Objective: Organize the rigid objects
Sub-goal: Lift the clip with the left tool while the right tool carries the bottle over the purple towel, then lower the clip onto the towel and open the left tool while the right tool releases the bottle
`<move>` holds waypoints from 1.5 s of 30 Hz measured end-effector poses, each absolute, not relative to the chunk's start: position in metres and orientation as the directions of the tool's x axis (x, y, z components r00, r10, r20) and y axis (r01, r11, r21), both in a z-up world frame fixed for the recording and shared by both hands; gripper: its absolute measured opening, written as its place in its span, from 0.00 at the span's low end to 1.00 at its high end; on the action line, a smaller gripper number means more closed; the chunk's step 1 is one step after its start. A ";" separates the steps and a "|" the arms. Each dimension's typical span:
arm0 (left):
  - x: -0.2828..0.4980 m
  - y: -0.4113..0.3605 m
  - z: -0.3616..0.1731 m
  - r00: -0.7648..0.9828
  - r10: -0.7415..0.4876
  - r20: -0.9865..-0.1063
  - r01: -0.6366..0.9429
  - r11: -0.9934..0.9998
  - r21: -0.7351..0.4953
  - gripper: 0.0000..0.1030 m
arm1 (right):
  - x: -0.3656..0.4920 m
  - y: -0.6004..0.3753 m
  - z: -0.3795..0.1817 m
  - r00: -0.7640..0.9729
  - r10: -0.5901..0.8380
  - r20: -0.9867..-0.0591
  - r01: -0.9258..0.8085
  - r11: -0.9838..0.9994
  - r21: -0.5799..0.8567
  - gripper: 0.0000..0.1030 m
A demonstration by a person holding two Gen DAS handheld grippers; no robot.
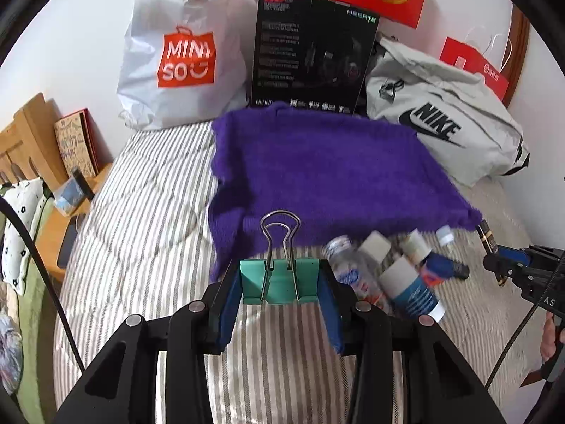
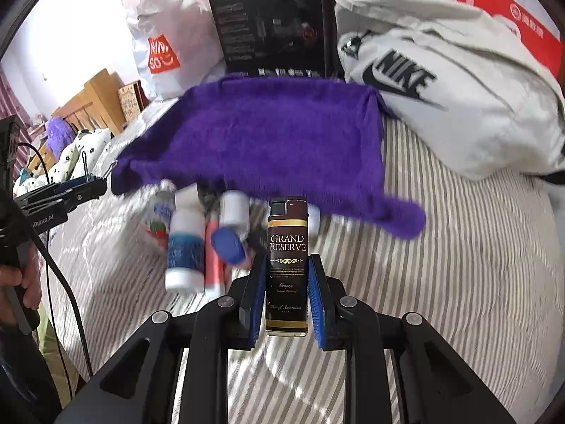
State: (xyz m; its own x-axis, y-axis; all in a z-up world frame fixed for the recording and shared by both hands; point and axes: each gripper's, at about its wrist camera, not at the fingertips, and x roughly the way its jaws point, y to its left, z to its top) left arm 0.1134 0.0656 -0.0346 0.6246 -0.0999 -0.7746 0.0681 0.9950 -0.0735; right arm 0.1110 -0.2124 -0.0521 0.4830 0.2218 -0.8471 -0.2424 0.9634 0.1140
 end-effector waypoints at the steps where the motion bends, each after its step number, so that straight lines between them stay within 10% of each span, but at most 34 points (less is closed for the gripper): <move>1: 0.117 0.066 -0.031 0.627 -0.105 -0.772 0.071 0.994 -0.077 0.38 | 0.116 -0.211 -0.049 0.485 0.223 -0.846 -0.244 0.963 0.114 0.23; 45: 0.350 0.023 -0.094 0.476 -0.128 -0.870 0.125 0.989 -0.077 0.38 | 0.341 -0.183 -0.108 0.380 0.150 -0.913 -0.260 0.964 0.050 0.23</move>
